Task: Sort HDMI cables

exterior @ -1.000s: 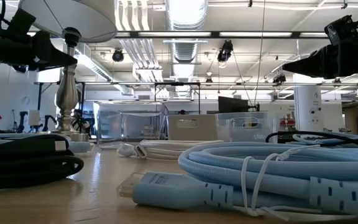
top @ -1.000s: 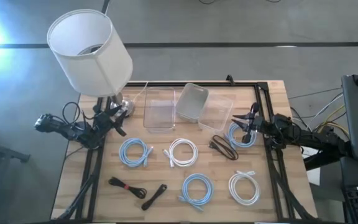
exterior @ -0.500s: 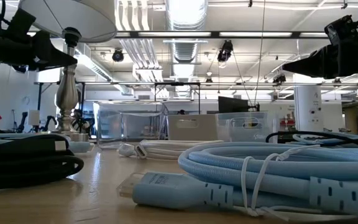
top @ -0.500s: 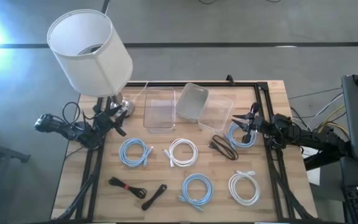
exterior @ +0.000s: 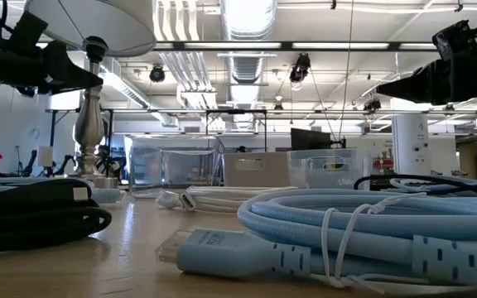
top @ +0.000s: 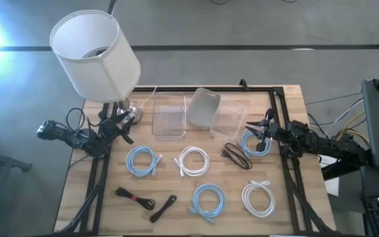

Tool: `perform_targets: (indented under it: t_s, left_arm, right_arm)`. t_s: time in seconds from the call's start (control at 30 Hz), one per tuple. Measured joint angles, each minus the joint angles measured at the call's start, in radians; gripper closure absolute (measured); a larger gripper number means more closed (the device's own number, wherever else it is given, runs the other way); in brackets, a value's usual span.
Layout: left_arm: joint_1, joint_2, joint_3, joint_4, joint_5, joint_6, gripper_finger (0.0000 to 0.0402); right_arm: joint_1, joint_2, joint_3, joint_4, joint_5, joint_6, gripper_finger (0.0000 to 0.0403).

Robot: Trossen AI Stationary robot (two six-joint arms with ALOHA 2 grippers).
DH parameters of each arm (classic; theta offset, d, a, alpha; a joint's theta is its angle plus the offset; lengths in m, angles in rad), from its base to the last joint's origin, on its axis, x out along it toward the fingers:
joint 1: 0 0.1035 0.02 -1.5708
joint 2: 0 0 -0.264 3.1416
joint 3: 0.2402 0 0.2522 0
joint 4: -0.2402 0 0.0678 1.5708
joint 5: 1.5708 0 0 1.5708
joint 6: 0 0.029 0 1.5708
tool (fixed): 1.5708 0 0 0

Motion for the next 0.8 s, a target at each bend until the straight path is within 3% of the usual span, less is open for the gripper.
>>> perform_targets:
  t_s: [0.4,0.8]
  left_arm:
    - [0.0,0.0,0.0,0.0,0.0,0.0,0.0239]
    - [0.0,0.0,0.0,0.0,0.0,0.0,0.0239]
  right_arm:
    - [0.0,0.0,0.0,0.002,0.0,-0.01,0.0319]
    - [0.0,0.0,0.0,0.002,0.0,-0.001,0.0335]
